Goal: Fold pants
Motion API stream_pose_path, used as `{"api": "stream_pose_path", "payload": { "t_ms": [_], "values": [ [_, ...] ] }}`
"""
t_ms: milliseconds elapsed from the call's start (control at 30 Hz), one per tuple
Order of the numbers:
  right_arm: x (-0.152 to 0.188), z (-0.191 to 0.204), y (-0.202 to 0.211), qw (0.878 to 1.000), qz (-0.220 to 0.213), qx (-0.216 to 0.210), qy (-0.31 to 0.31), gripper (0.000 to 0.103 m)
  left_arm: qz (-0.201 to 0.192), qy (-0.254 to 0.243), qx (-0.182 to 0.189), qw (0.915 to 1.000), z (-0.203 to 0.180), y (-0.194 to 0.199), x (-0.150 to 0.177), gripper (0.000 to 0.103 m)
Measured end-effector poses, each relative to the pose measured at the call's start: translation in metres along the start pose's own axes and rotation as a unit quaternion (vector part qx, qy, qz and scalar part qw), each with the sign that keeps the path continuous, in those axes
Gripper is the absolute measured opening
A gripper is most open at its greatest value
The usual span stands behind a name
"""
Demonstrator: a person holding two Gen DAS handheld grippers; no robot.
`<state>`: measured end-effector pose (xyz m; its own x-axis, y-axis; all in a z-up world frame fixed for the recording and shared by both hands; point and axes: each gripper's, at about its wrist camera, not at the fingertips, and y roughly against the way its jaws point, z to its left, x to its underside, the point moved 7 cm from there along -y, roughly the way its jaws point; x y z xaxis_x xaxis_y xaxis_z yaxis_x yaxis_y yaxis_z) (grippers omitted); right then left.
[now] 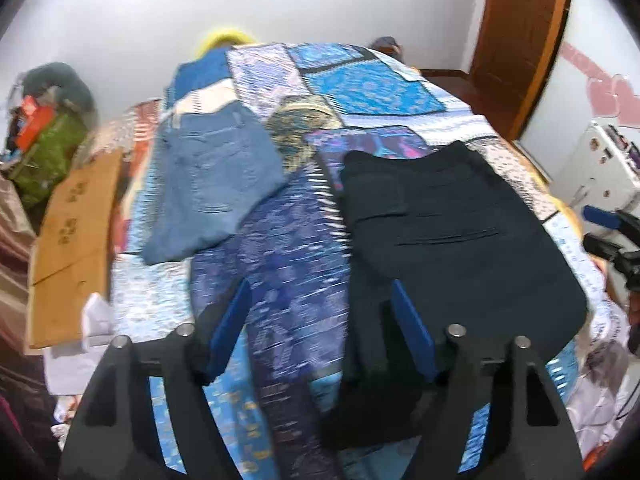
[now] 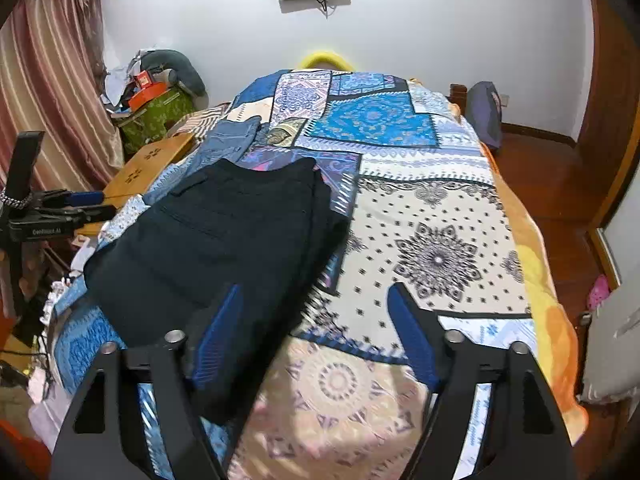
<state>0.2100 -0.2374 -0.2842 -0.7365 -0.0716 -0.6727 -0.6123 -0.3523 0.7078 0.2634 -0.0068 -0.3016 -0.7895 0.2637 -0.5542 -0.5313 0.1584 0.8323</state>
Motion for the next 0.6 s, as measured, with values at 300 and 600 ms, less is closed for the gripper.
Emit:
{"api": "stream_pose_path", "payload": {
  "t_ms": [300,600],
  "values": [
    [0.014,-0.003,-0.058,0.991,0.087,-0.069,-0.077,0.079,0.064,0.004,0.050,0.9967,-0.021,-0.044,-0.007,0.073],
    [0.014,-0.001,-0.084,0.972,0.129,-0.142,-0.133,0.086,0.113,0.017,0.116,0.9867,-0.034,-0.074,-0.018,0.082]
  ]
}}
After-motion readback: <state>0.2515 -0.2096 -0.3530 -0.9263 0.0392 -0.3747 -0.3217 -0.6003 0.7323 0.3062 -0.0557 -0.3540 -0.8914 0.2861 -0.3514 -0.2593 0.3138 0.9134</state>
